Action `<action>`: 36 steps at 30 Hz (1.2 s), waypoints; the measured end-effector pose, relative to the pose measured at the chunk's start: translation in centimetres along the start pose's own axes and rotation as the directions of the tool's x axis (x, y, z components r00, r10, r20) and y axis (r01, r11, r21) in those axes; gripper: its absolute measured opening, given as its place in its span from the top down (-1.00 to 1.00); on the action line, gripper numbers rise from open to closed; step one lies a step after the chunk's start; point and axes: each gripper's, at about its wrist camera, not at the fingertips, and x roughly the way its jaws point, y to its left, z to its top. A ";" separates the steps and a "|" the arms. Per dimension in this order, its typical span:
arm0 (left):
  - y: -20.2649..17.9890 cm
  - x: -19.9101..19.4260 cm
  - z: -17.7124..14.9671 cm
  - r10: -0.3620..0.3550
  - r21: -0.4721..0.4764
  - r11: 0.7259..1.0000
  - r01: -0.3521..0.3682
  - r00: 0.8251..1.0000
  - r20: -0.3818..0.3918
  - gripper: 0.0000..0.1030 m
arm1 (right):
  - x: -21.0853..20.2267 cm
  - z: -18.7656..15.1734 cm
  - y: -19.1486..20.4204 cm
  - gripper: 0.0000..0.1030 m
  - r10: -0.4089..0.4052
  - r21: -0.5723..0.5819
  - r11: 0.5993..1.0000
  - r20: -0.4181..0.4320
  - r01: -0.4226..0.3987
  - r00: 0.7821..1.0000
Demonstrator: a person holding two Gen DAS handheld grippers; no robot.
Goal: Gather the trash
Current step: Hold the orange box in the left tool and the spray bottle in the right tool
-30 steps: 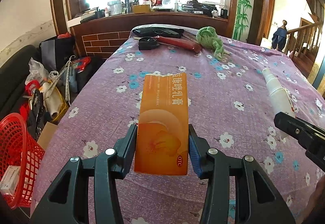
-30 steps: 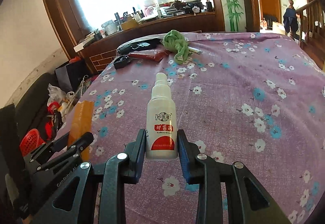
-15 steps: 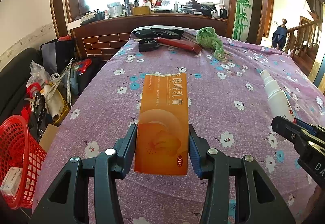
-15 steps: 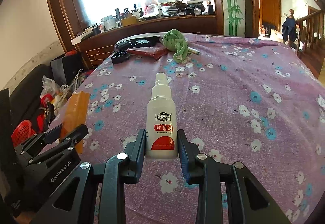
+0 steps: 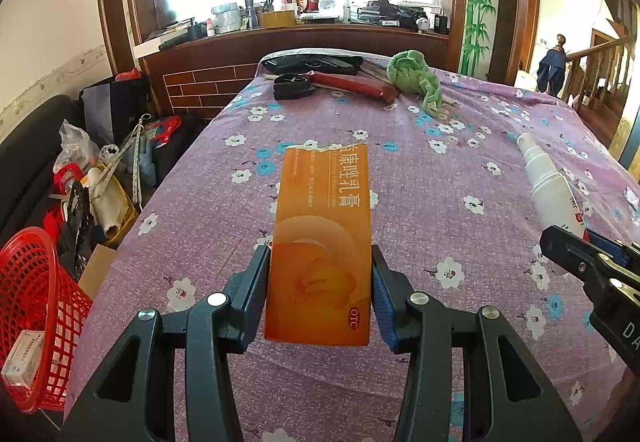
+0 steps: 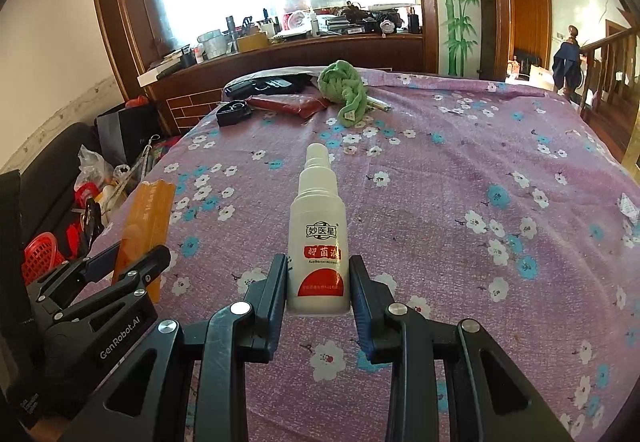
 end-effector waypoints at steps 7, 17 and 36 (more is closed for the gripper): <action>0.0 0.0 0.0 0.001 0.000 1.000 -0.001 1.000 0.002 0.12 | 0.1 0.0 0.1 0.36 -0.003 -0.003 1.000 0.002 0.003 1.000; 0.1 -0.1 -0.1 0.004 -0.001 1.000 -0.004 1.000 0.005 0.12 | 0.1 0.0 0.1 0.36 -0.004 -0.003 1.000 0.003 0.004 1.000; 1.0 -3.2 0.0 0.070 -0.011 0.998 -0.069 0.996 0.055 0.11 | -0.7 0.5 -0.1 0.36 -0.004 -0.002 1.000 0.054 0.004 0.999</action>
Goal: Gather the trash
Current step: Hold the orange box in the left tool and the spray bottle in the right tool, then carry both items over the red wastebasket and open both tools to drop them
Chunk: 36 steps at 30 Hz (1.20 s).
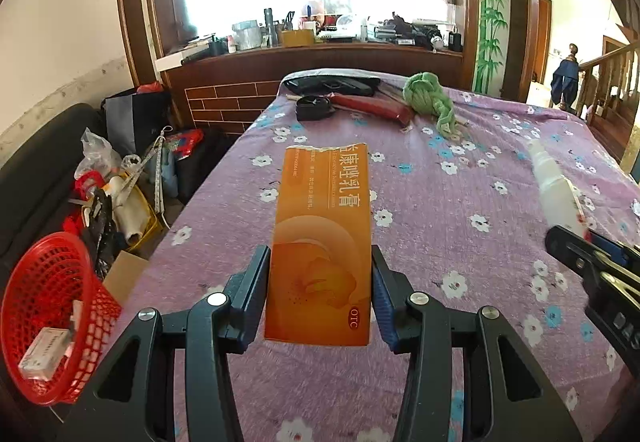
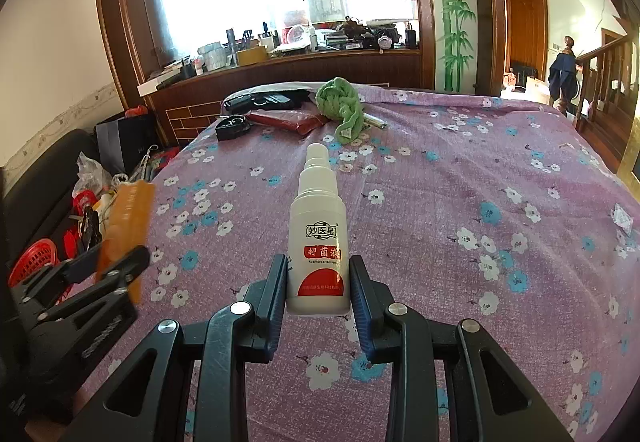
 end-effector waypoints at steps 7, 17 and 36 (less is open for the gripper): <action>1.8 -4.1 -1.8 0.026 -0.003 1.000 -0.026 0.999 0.023 0.11 | -2.2 0.1 1.2 0.36 0.058 -0.001 0.998 0.015 -0.058 0.998; 5.1 -7.7 -3.9 0.055 -0.036 0.998 -0.053 0.997 0.057 0.11 | -5.5 -2.4 5.2 0.36 0.127 -0.070 0.989 -0.003 -0.127 0.992; 12.7 -8.8 -5.4 0.119 -0.139 0.984 -0.111 0.992 0.052 0.11 | -5.1 -3.5 13.7 0.36 0.220 -0.180 0.955 -0.091 -0.234 0.971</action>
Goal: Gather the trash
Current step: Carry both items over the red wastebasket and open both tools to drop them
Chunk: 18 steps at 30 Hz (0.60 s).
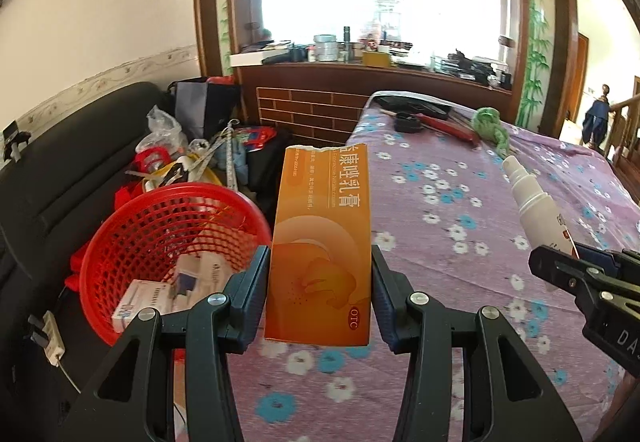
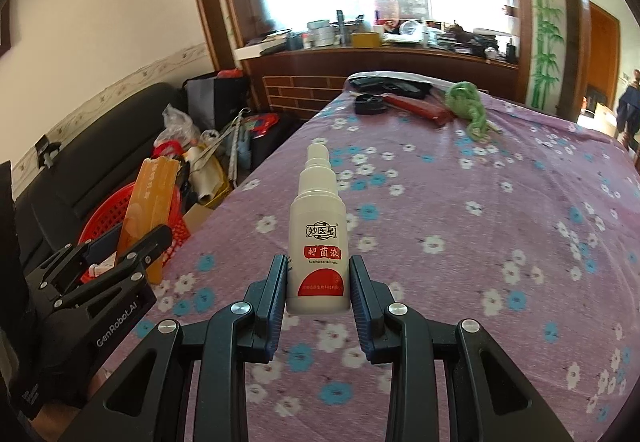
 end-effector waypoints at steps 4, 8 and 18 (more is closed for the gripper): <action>1.9 -0.1 0.1 0.021 -0.021 1.000 -0.021 1.000 0.002 0.11 | 0.7 0.4 1.8 0.36 0.022 -0.022 1.000 -0.014 -0.023 1.000; 3.6 -0.1 0.2 0.039 -0.043 0.998 -0.039 0.999 0.002 0.11 | 1.4 0.8 3.6 0.36 0.043 -0.051 0.998 -0.023 -0.045 0.999; 8.3 -0.1 0.3 0.088 -0.101 0.991 -0.088 0.996 -0.002 0.11 | 2.7 1.8 7.4 0.36 0.091 -0.102 0.990 -0.048 -0.095 0.995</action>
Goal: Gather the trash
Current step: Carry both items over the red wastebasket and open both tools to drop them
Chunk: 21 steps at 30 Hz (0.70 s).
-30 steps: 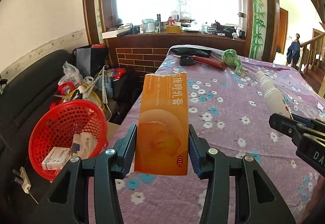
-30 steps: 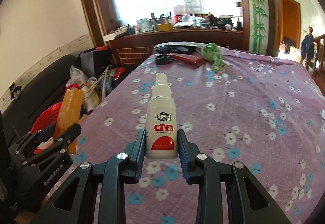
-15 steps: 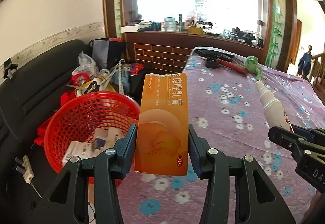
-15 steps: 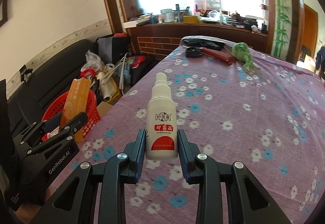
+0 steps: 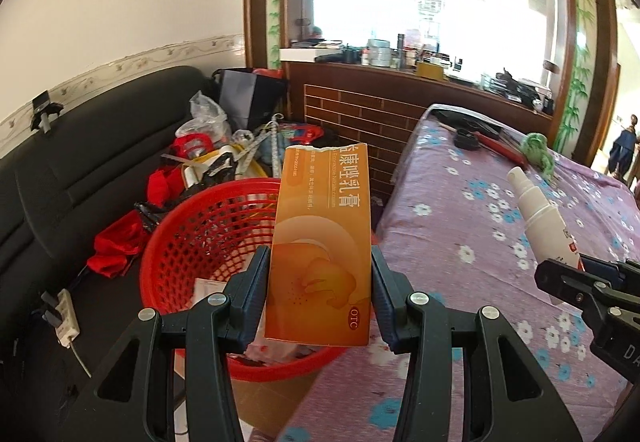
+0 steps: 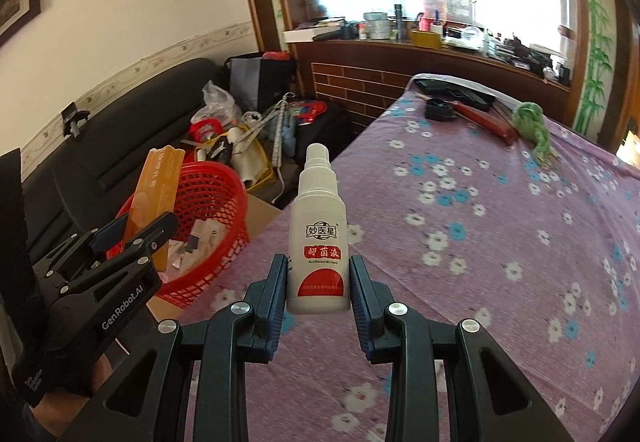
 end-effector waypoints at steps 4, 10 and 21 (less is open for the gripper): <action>2.1 0.2 0.3 0.019 -0.024 1.000 -0.019 1.000 -0.001 0.11 | 0.7 0.6 1.0 0.36 0.025 -0.013 1.000 -0.015 -0.025 1.000; 5.1 1.6 1.2 0.058 -0.057 0.997 -0.060 0.998 -0.021 0.11 | 2.7 2.1 3.7 0.36 0.085 -0.046 0.995 -0.042 -0.087 0.996; 8.5 4.6 1.8 0.088 -0.096 0.991 -0.095 0.993 -0.072 -0.04 | 8.7 5.6 7.6 0.21 0.196 -0.045 0.978 -0.107 -0.202 0.975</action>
